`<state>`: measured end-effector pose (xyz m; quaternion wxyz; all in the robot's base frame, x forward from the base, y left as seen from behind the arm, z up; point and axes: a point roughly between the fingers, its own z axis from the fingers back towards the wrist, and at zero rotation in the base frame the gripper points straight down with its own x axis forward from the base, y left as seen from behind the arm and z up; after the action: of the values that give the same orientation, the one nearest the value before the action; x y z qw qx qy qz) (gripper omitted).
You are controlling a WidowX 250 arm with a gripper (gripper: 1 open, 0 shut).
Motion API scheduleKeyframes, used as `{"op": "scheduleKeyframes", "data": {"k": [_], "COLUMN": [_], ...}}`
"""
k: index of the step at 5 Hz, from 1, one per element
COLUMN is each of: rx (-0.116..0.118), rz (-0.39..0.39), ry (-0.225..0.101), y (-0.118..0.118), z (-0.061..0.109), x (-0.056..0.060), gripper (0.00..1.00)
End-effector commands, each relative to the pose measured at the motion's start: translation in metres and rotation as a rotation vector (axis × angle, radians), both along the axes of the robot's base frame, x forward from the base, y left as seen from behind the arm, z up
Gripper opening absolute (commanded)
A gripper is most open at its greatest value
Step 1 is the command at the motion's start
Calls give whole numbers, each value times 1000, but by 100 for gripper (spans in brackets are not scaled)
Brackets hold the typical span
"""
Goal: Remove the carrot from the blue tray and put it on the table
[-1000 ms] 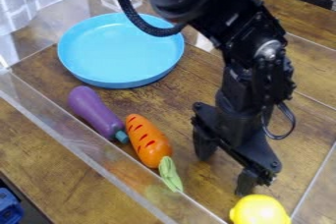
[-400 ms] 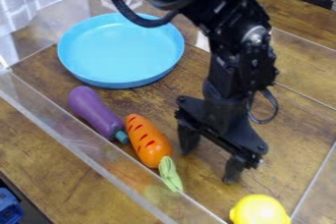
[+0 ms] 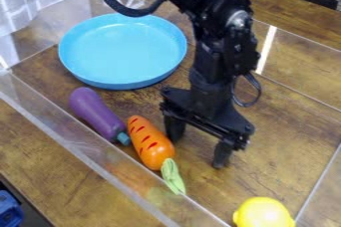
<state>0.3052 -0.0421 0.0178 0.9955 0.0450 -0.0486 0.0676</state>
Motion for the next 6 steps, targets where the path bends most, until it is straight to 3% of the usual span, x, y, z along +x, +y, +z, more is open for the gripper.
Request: {"op": "scheduleKeyframes", "data": {"k": [1, 6], "rx": [3, -4], "rz": [80, 165], "ry": [-10, -36], "y": [21, 36], "z": [2, 3], "x": [5, 19], "gripper": [100, 100]}}
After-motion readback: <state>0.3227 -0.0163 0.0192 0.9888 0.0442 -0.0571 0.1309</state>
